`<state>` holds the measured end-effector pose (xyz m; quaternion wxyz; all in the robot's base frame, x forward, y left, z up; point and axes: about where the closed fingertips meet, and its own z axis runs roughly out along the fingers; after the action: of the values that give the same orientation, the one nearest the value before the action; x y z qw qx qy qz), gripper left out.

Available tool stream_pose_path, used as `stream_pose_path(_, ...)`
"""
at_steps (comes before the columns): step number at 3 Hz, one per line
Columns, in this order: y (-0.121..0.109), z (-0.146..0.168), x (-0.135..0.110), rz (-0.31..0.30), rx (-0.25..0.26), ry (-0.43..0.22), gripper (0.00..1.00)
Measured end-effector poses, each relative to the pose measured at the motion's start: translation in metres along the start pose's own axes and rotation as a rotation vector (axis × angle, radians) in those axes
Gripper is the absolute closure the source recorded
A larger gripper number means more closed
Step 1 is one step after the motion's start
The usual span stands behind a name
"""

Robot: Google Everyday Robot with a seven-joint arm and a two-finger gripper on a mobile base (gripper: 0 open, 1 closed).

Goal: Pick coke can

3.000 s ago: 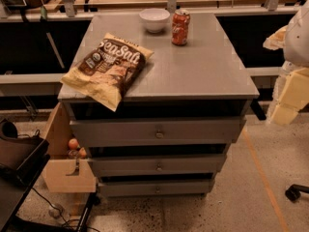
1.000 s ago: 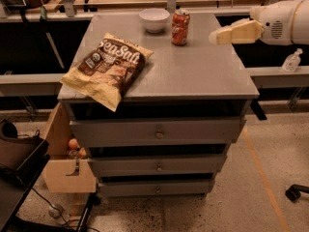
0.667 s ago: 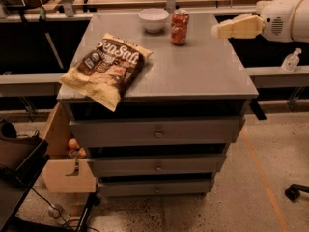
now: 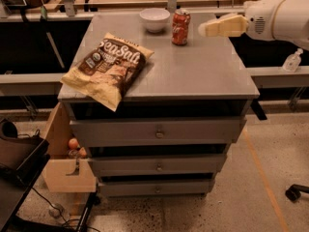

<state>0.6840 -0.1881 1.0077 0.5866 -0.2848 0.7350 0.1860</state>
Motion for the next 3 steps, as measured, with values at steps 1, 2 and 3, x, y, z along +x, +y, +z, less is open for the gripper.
stream_pose_path(1, -0.011, 0.053, 0.000, -0.010, 0.011, -0.032, 0.00)
stream_pose_path(2, -0.023, 0.093, 0.004, -0.007, 0.007, -0.065, 0.00)
stream_pose_path(3, -0.041, 0.141, 0.019, -0.007, 0.006, -0.076, 0.00)
